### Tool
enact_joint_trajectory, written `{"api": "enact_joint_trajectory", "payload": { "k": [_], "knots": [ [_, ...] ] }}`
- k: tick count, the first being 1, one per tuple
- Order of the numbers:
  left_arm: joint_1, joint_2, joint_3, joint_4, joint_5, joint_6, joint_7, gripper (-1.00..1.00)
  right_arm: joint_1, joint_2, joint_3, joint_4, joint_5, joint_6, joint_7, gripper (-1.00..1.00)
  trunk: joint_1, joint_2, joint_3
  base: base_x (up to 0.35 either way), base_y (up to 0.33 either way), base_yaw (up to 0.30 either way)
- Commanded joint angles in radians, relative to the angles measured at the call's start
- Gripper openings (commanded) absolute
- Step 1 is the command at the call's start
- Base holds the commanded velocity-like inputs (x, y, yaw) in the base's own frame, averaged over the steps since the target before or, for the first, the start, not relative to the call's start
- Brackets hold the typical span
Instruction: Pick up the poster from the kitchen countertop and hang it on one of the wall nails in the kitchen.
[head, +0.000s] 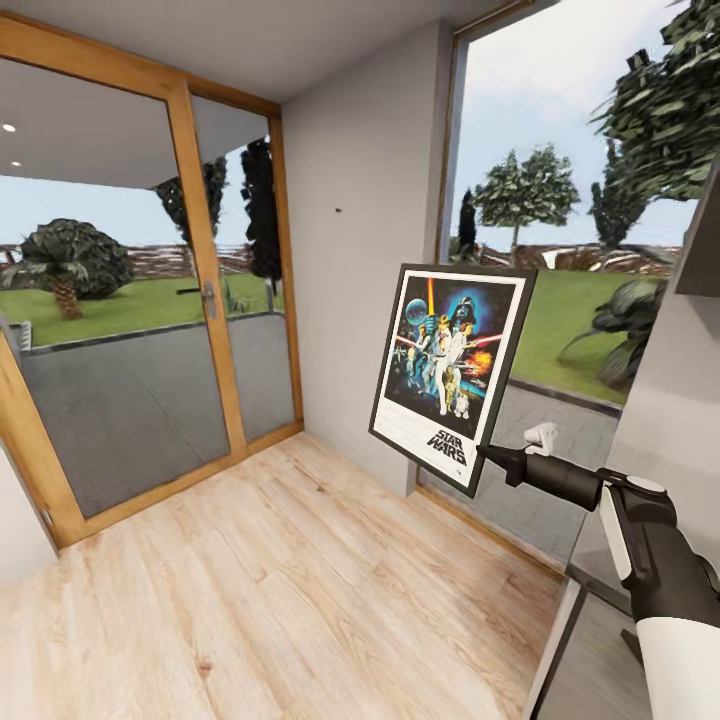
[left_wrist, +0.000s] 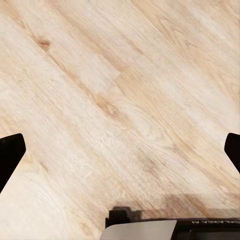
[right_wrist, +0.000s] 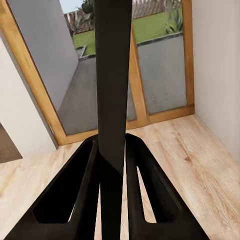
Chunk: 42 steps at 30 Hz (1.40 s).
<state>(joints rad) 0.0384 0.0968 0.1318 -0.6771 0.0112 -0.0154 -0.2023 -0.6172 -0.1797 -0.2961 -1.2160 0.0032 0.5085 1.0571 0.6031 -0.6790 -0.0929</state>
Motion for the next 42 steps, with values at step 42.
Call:
{"api": "enact_joint_trajectory", "payload": {
  "k": [42],
  "knots": [
    [0.0,0.0,0.003,-0.001,0.001,-0.001,-0.006,1.0,0.001,0.0,-0.001,0.0,-0.002,0.01,0.007,-1.0,-0.153,0.279,0.124,0.0,0.0,0.0]
  ]
}}
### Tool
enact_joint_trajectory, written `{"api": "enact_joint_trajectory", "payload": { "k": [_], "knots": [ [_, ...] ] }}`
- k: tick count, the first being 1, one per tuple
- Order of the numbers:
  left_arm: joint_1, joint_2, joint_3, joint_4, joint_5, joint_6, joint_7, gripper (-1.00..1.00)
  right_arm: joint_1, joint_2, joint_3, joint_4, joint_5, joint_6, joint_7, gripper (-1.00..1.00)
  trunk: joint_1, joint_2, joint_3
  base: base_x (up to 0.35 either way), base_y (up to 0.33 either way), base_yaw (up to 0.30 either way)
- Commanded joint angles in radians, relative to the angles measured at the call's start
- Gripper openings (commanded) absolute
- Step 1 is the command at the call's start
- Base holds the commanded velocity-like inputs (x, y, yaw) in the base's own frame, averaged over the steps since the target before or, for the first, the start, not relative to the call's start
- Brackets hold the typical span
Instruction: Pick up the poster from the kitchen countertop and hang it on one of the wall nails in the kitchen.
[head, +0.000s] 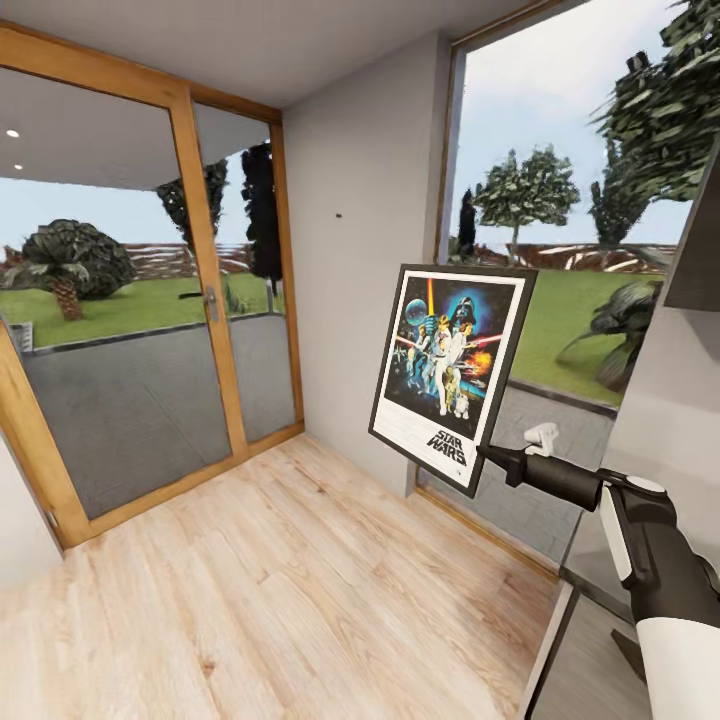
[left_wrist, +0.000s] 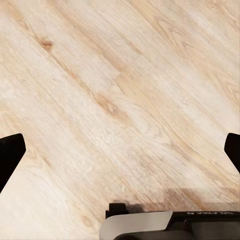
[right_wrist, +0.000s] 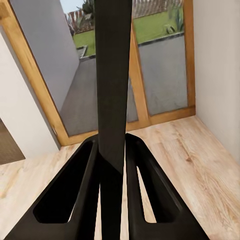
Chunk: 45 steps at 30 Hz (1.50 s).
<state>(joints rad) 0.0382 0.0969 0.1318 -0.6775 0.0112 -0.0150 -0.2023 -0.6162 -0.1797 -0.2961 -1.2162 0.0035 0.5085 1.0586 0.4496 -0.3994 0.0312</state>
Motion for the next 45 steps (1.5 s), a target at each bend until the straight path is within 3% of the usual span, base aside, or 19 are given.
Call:
{"api": "enact_joint_trajectory", "payload": {
  "k": [1,25,45],
  "knots": [
    [0.0,0.0,0.003,-0.001,0.001,-0.001,-0.006,1.0,0.0,0.0,-0.002,0.0,-0.002,0.01,0.006,-1.0,0.0,-0.001,0.0,0.0,0.0,0.0],
    [0.0,0.0,0.006,-0.001,0.001,-0.002,-0.006,1.0,0.0,0.0,0.002,0.0,-0.002,0.007,0.007,-1.0,0.0,-0.001,0.0,0.001,0.004,0.0],
    [0.0,0.0,0.008,0.0,0.0,0.0,-0.006,1.0,0.0,0.001,0.008,-0.003,-0.002,0.007,0.007,-1.0,0.0,-0.001,0.0,0.068,0.276,0.0]
  ]
}}
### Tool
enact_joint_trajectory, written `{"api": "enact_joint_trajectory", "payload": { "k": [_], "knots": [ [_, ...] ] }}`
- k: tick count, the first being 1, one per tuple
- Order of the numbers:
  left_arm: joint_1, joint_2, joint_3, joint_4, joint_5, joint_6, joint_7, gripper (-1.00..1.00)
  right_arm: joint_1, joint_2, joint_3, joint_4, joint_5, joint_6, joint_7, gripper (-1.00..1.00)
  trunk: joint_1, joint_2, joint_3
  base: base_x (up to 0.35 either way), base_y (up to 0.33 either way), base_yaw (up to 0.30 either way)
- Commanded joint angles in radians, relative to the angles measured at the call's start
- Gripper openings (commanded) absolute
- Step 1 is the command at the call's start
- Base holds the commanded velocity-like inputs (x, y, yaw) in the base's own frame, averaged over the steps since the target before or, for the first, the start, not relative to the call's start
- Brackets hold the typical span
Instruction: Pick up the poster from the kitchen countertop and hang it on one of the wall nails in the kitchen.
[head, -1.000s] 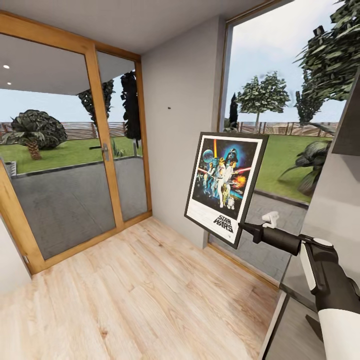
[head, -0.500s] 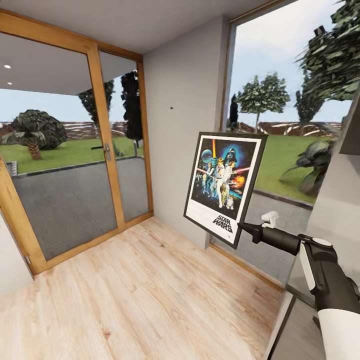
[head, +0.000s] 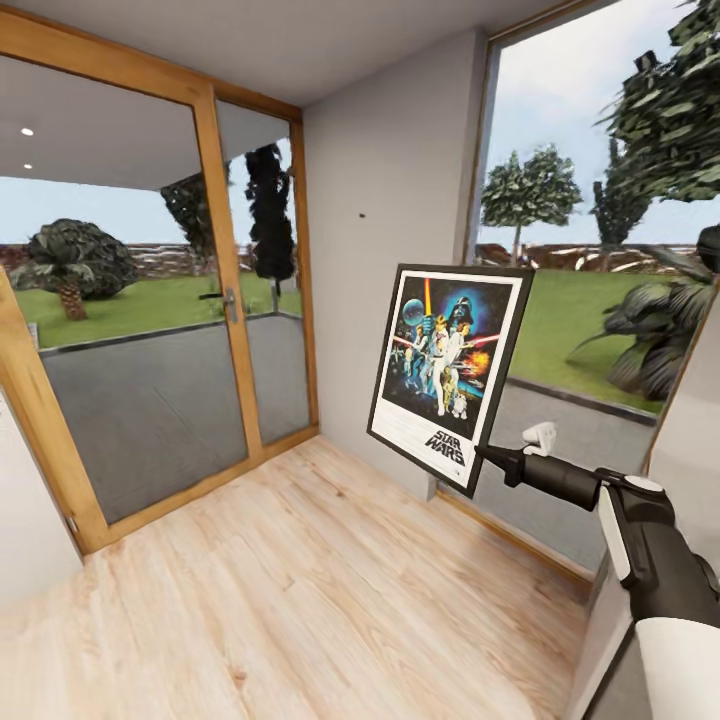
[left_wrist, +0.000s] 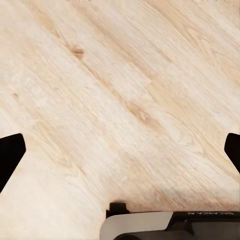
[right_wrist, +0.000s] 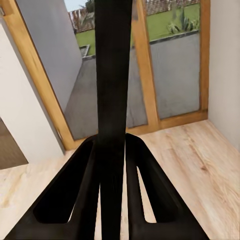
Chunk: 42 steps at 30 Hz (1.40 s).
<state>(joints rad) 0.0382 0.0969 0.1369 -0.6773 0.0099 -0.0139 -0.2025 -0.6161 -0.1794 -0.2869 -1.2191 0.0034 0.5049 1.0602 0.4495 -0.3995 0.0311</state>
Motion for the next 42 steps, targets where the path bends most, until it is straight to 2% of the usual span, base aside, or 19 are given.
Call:
{"api": "enact_joint_trajectory", "payload": {
  "k": [1,20,42],
  "knots": [
    [0.0,0.0,0.003,0.0,0.001,-0.001,-0.006,1.0,-0.001,0.0,-0.002,0.0,-0.002,0.01,0.006,-1.0,0.001,-0.001,0.0,0.072,0.336,0.0],
    [0.0,0.0,0.003,-0.001,0.001,0.0,-0.006,1.0,-0.001,0.003,-0.002,0.0,-0.002,0.01,0.004,-1.0,0.001,-0.001,0.0,0.085,0.342,0.0],
    [0.0,0.0,0.003,0.0,0.001,0.0,-0.006,1.0,-0.001,0.004,-0.002,0.0,-0.002,0.009,0.006,-1.0,0.001,-0.001,0.0,0.23,0.287,0.0]
  ]
}}
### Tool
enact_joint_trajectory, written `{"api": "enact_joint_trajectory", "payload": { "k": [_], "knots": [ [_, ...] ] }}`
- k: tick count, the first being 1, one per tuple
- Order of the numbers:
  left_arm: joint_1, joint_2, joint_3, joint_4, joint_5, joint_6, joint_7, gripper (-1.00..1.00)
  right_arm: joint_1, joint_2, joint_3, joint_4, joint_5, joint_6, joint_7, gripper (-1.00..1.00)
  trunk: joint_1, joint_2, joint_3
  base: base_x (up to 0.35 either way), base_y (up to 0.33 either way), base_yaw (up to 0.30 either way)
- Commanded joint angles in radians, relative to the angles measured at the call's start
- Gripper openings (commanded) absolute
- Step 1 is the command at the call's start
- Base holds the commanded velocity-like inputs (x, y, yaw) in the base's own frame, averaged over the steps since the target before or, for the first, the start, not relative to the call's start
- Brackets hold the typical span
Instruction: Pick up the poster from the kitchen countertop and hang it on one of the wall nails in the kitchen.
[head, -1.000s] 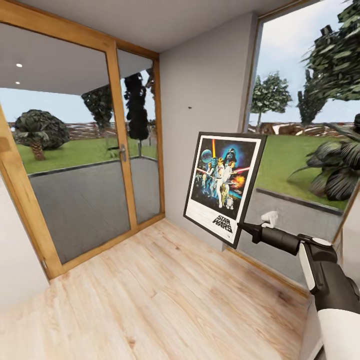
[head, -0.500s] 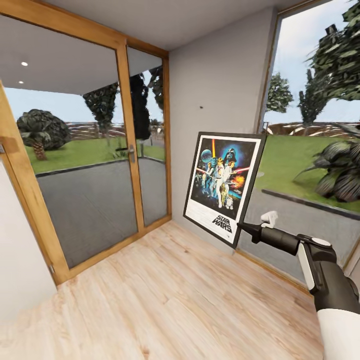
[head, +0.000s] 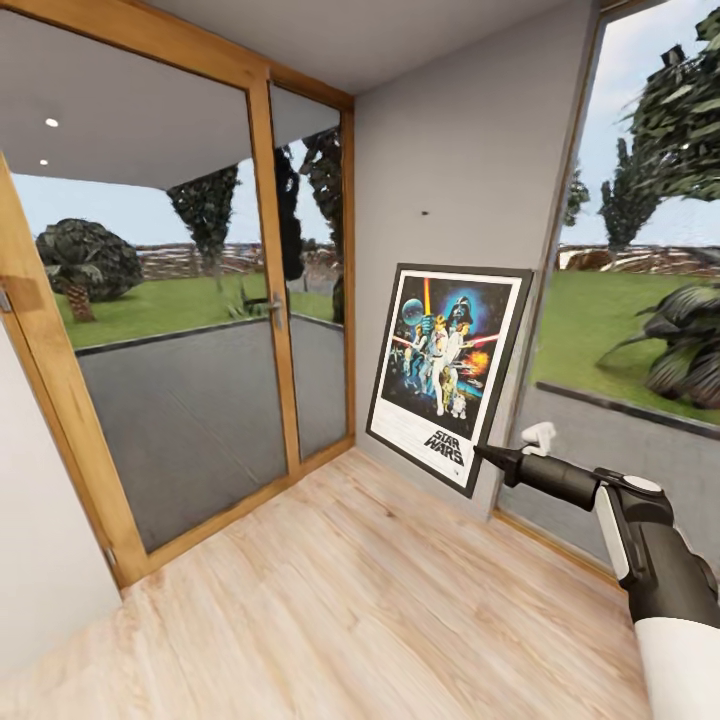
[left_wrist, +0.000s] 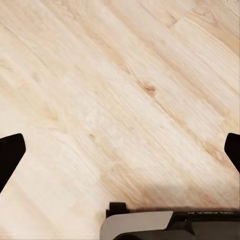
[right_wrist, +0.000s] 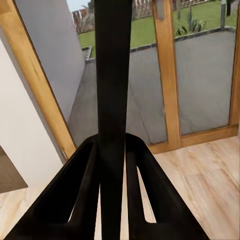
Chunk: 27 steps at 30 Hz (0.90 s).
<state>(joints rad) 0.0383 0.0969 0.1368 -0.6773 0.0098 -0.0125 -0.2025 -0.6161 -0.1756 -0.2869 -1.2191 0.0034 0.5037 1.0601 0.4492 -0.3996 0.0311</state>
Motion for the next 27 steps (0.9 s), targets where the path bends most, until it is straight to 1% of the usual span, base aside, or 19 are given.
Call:
{"api": "enact_joint_trajectory", "payload": {
  "k": [1,6,10,14,19,27],
  "knots": [
    [0.0,0.0,0.003,0.0,0.001,-0.001,-0.006,1.0,-0.001,0.0,-0.002,0.0,-0.002,0.01,0.006,-1.0,0.001,0.0,0.0,0.248,0.273,0.0],
    [0.0,0.0,0.003,0.001,0.001,-0.001,-0.006,1.0,-0.001,0.001,0.0,0.0,-0.002,0.01,0.006,-1.0,0.001,0.0,0.0,0.248,0.273,0.0],
    [0.0,0.0,0.003,0.001,0.001,-0.001,-0.006,1.0,-0.001,-0.001,0.017,-0.001,-0.002,0.01,0.006,-1.0,0.001,0.0,0.0,0.248,0.273,-0.003],
    [0.0,0.0,0.003,0.001,0.001,-0.001,-0.006,1.0,-0.001,-0.001,0.024,-0.002,-0.002,0.01,0.006,-1.0,0.001,0.0,0.0,0.248,0.273,-0.072],
    [0.0,0.0,0.003,0.001,0.001,-0.001,-0.006,1.0,-0.001,-0.001,0.026,-0.002,-0.002,0.01,0.006,-1.0,0.001,0.0,0.001,0.248,0.273,-0.187],
    [0.0,0.0,0.003,0.001,0.001,-0.001,-0.006,1.0,-0.001,-0.001,0.026,-0.002,-0.002,0.01,0.006,-1.0,0.001,0.0,0.004,0.248,0.274,-0.248]
  ]
}}
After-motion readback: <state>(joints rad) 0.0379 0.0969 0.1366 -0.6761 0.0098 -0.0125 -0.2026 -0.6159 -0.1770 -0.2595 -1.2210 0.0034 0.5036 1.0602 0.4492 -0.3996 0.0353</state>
